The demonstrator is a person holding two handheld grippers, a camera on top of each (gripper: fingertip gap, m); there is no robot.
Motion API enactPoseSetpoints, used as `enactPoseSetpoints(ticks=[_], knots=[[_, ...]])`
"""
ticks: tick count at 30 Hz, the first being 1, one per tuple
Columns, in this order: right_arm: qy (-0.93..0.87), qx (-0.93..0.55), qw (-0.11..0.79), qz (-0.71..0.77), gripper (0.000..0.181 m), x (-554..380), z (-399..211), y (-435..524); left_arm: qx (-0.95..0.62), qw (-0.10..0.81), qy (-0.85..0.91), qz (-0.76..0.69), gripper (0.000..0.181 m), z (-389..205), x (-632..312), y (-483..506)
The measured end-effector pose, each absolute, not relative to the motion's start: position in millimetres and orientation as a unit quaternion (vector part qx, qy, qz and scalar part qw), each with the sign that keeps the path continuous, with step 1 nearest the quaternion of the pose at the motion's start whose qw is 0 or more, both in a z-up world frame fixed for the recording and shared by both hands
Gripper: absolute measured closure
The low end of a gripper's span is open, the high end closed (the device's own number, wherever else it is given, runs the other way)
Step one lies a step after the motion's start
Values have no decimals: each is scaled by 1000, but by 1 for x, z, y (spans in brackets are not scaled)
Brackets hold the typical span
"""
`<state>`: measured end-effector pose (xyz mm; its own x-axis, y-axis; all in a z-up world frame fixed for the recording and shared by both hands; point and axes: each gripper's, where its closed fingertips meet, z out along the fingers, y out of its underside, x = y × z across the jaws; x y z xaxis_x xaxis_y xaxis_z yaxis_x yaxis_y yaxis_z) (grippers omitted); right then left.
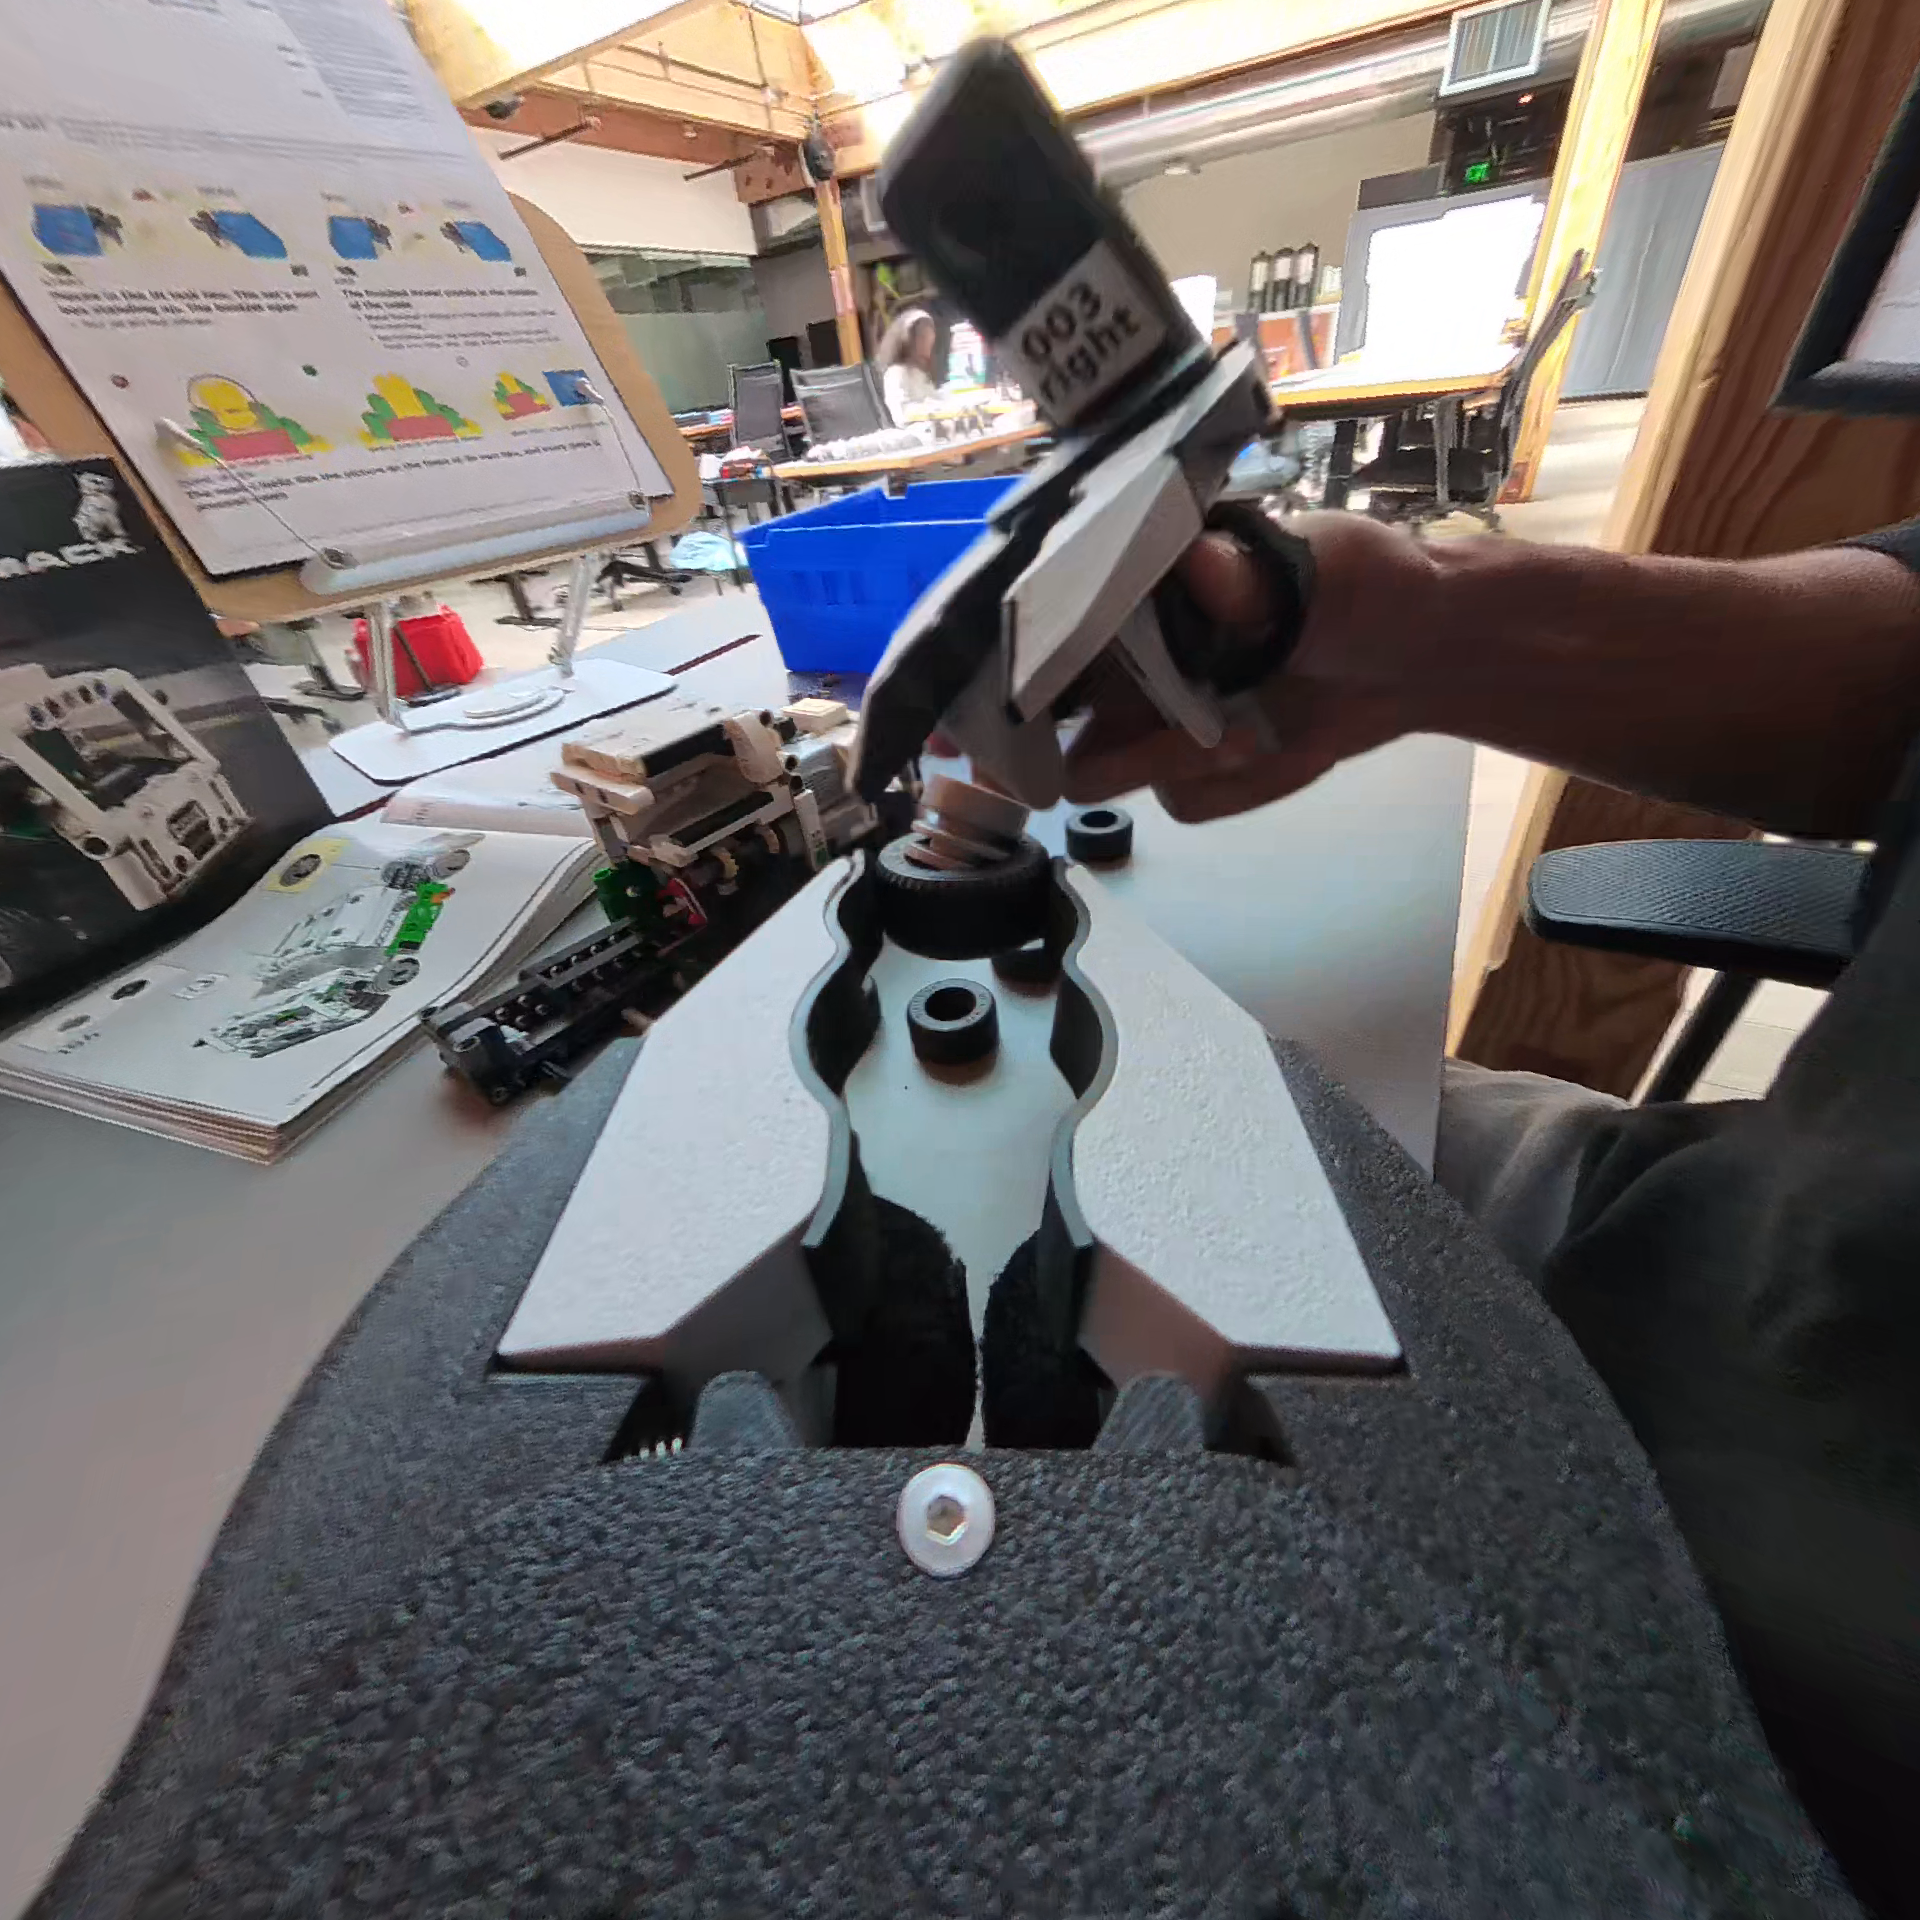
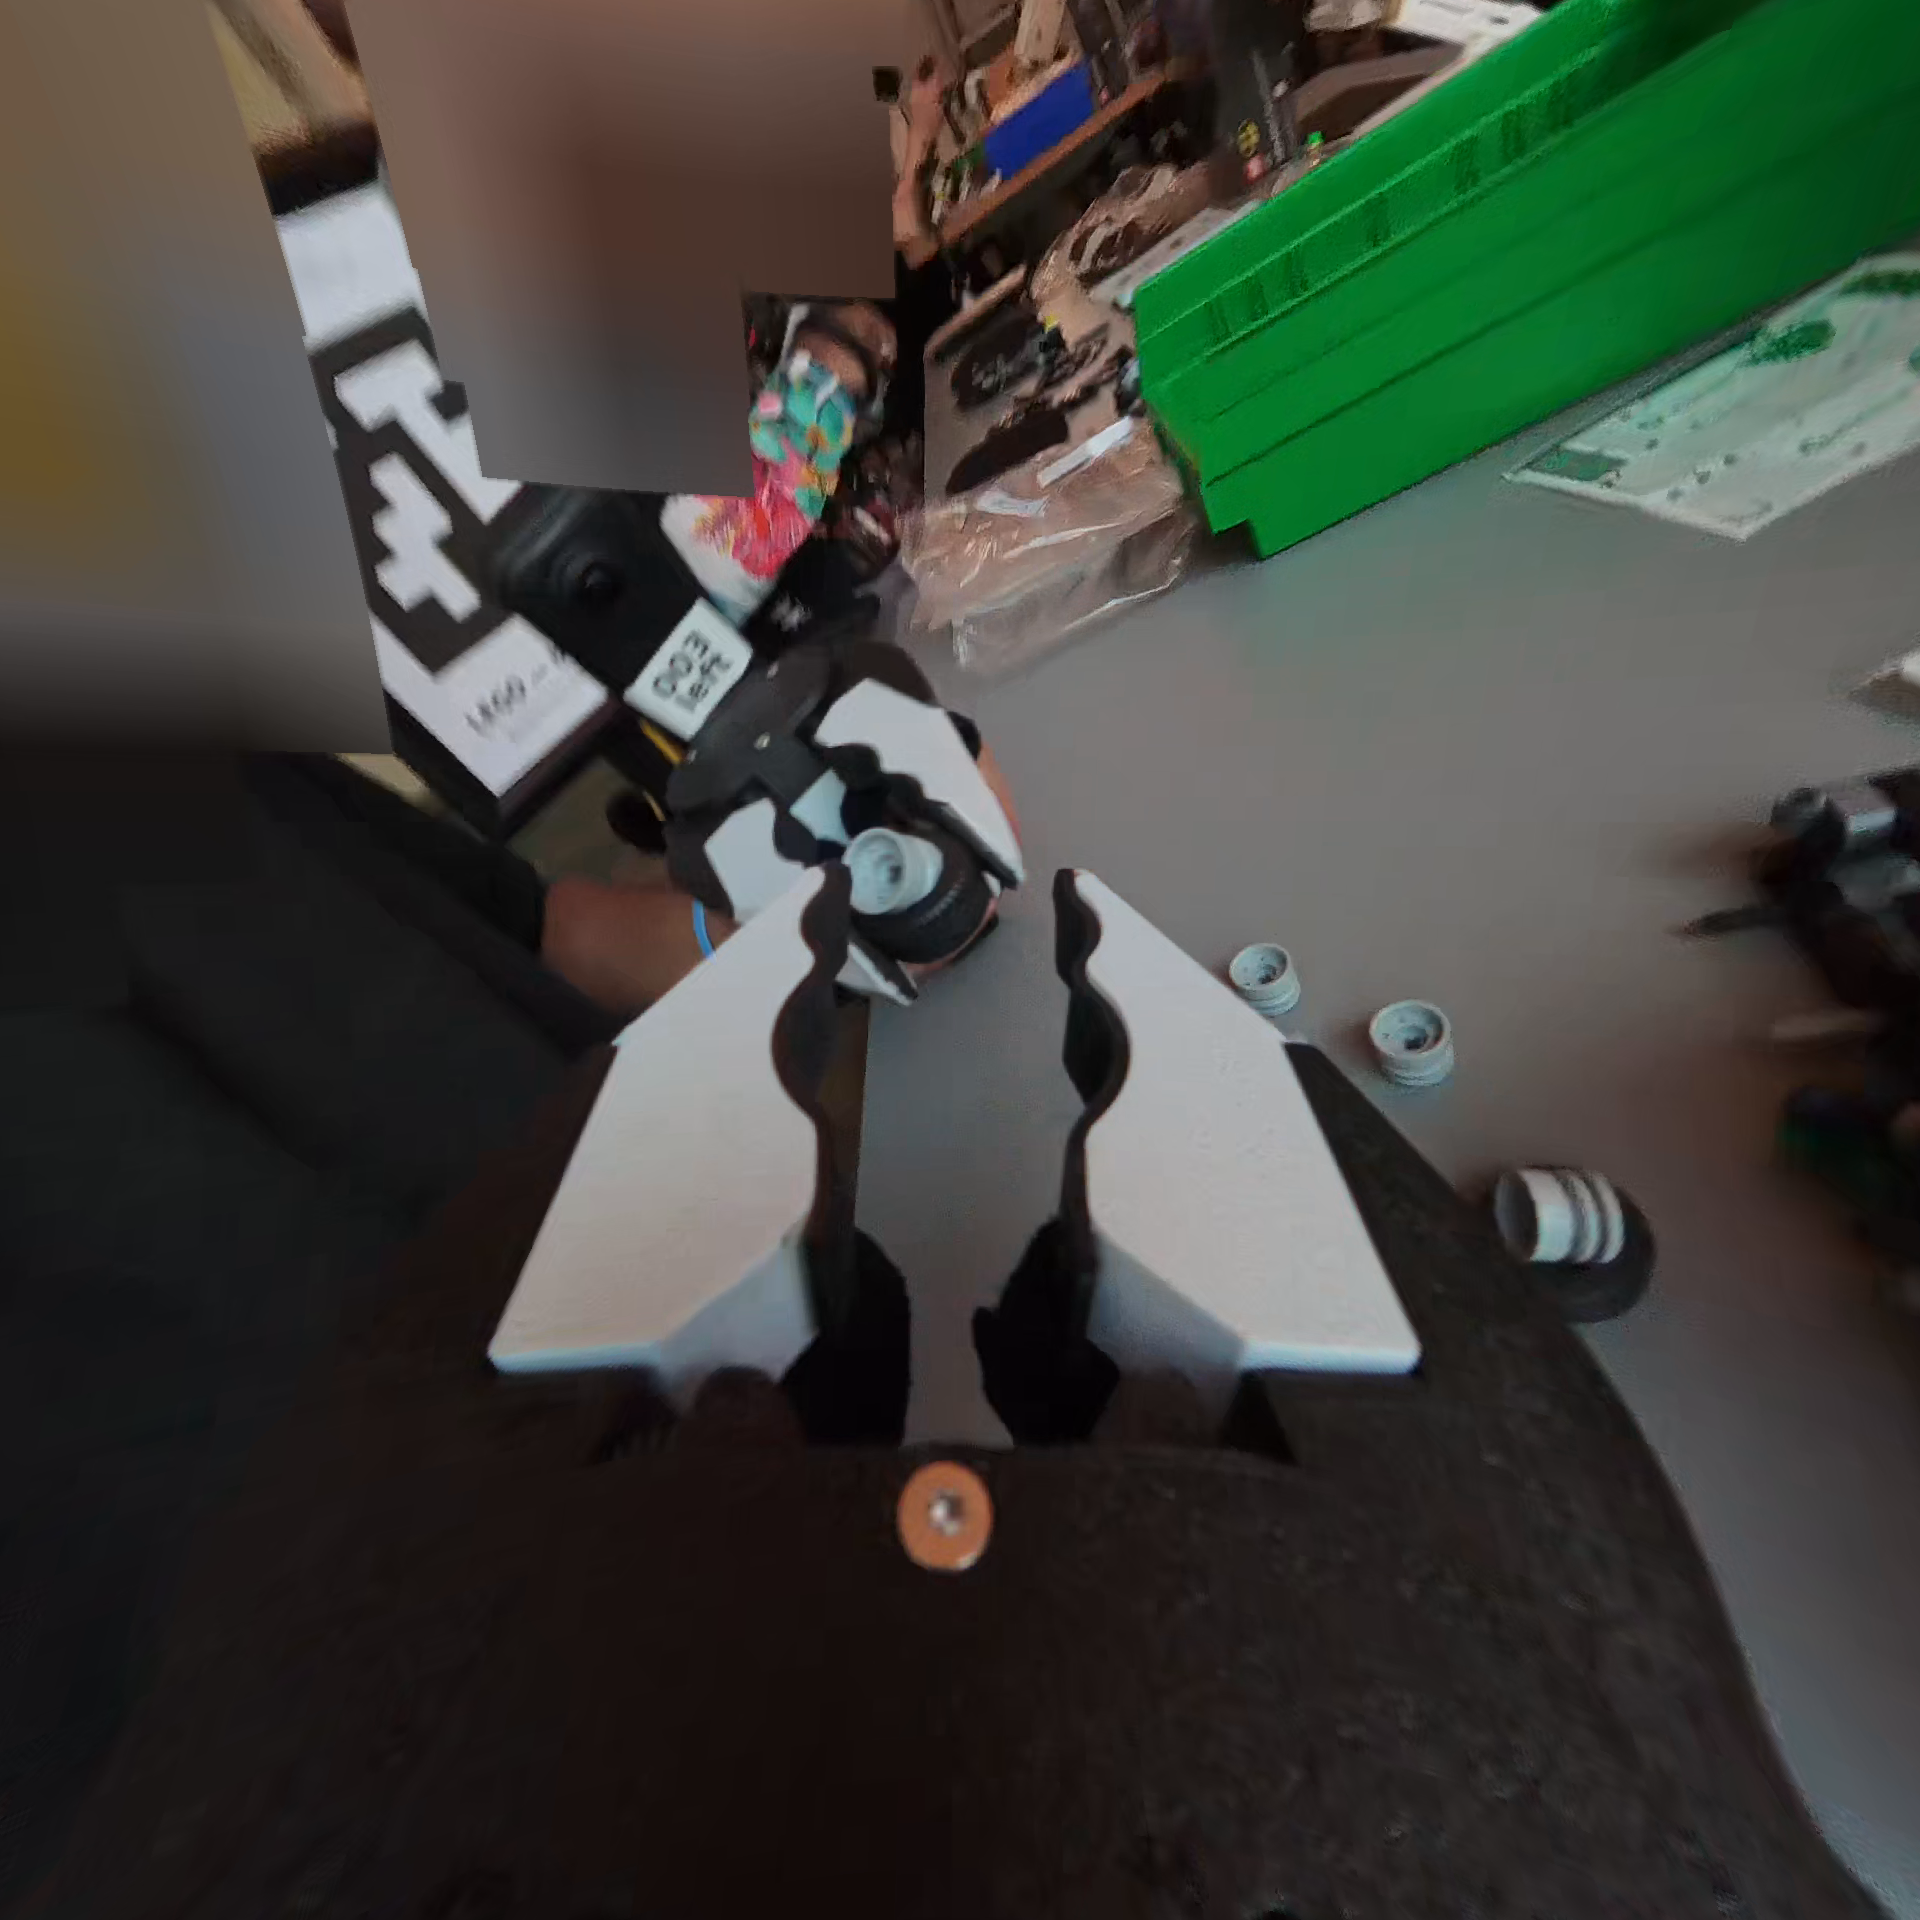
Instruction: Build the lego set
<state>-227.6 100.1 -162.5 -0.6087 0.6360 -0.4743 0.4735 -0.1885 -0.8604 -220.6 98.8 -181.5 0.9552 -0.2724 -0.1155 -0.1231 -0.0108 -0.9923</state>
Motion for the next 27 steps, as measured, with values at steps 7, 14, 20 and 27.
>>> enactPoseSetpoints(ticks=[7, 14, 20, 27], knots=[[-844, -243, 176, 445, 156, -217, -168, 79, -734, 655, 163, -79, 151, -193, -212, 101], [-884, -208, 167, 384, 161, -222, -180, 78, -738, 653, 158, -65, 152, -195, -214, 101], [-875, -250, 108, 400, 163, -221, -187, 77, -746, 645, 168, 2, 153, -200, -217, 100], [-882, -273, 92, 374, 164, -222, -197, 79, -764, 621, 174, 26, 153, -210, -220, 103]])
